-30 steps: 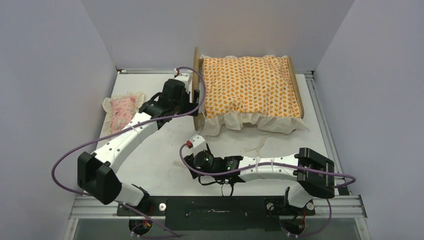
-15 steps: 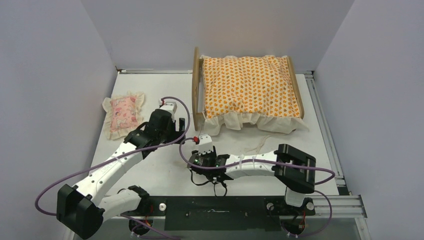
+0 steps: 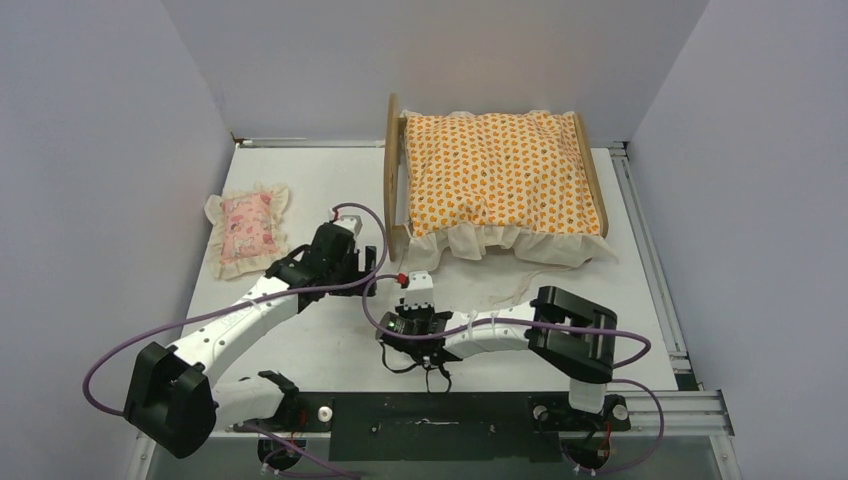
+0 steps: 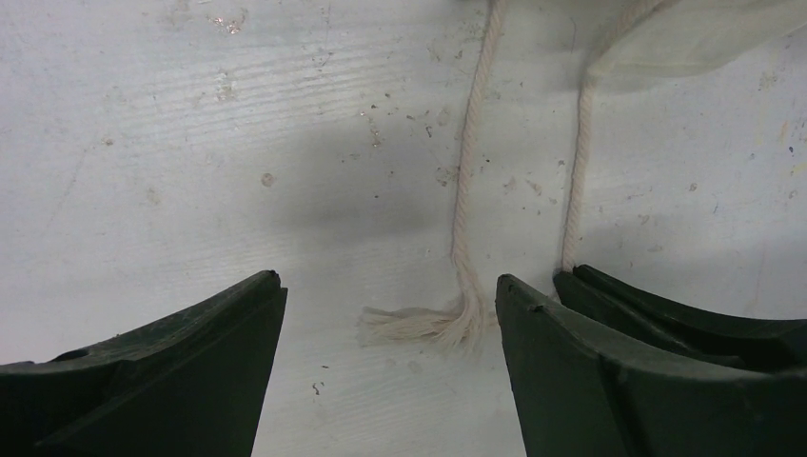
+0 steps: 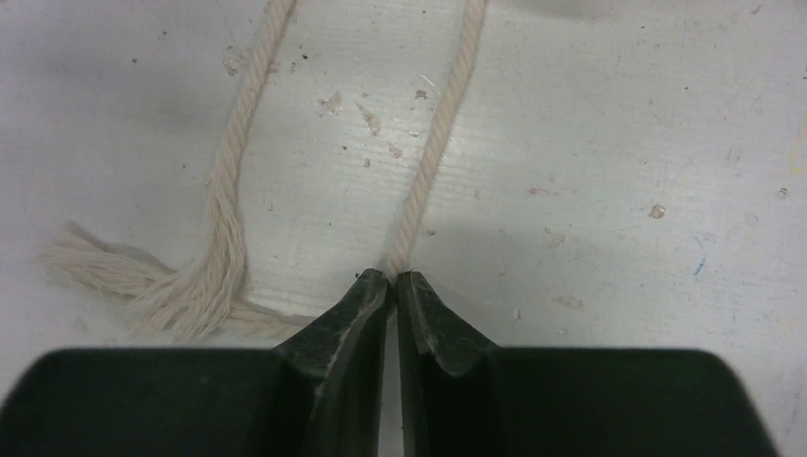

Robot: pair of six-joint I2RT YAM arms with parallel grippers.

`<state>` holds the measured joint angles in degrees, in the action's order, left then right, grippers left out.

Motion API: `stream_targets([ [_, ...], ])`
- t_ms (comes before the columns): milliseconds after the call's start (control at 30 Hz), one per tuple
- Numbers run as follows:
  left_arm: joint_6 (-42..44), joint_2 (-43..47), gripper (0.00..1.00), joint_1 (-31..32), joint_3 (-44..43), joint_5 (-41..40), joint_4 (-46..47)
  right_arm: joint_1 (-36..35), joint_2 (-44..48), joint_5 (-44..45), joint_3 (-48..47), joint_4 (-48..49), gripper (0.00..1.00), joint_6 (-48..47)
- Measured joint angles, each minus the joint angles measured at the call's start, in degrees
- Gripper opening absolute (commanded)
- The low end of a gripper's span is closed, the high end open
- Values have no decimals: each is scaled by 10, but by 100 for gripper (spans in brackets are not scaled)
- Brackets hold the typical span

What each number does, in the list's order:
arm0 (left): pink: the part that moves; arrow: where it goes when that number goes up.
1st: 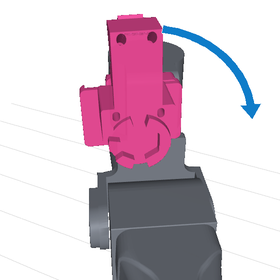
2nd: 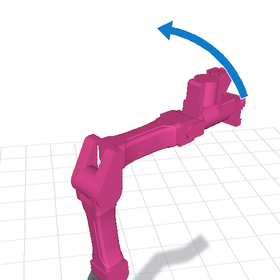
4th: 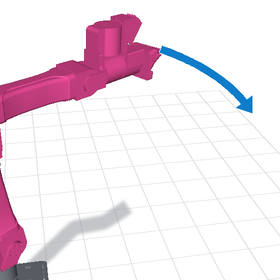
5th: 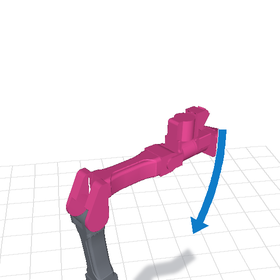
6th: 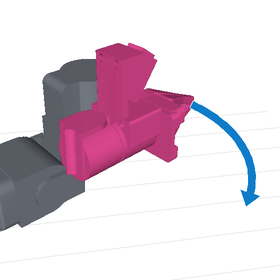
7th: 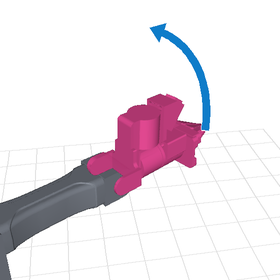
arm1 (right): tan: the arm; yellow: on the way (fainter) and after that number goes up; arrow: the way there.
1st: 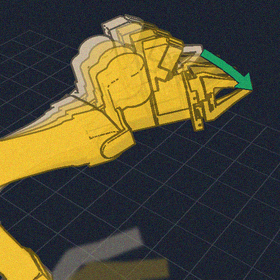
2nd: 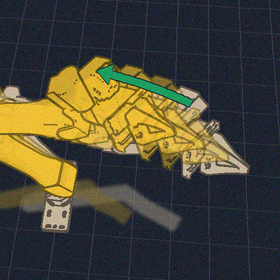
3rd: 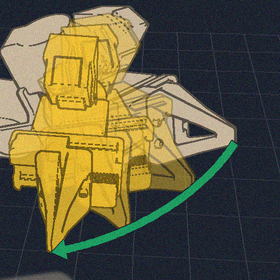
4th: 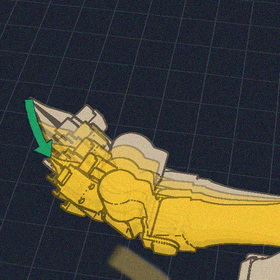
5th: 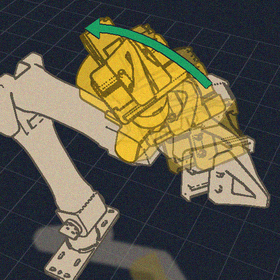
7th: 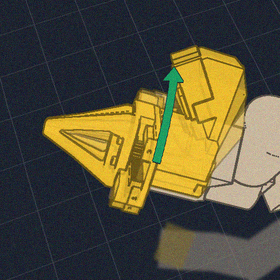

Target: Set up the pet bed

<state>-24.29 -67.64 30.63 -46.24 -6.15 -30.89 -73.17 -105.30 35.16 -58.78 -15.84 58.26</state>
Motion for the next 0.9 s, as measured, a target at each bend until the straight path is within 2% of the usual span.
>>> stream_targets([
  [133,-8,-13,78,0,0,7,1,1,29,-5,43,31,5,-6],
  [300,-26,-27,77,5,12,28,20,1,82,-33,83,13,5,-28],
  [467,-59,-61,75,57,31,35,51,7,133,-58,99,11,5,-60],
  [700,-115,-144,57,139,33,-17,103,14,144,-82,100,16,5,-87],
  [867,-148,-167,34,147,49,-71,127,18,148,-94,103,12,5,-100],
  [900,-151,-167,26,148,52,-76,133,19,154,-97,106,12,5,-104],
])
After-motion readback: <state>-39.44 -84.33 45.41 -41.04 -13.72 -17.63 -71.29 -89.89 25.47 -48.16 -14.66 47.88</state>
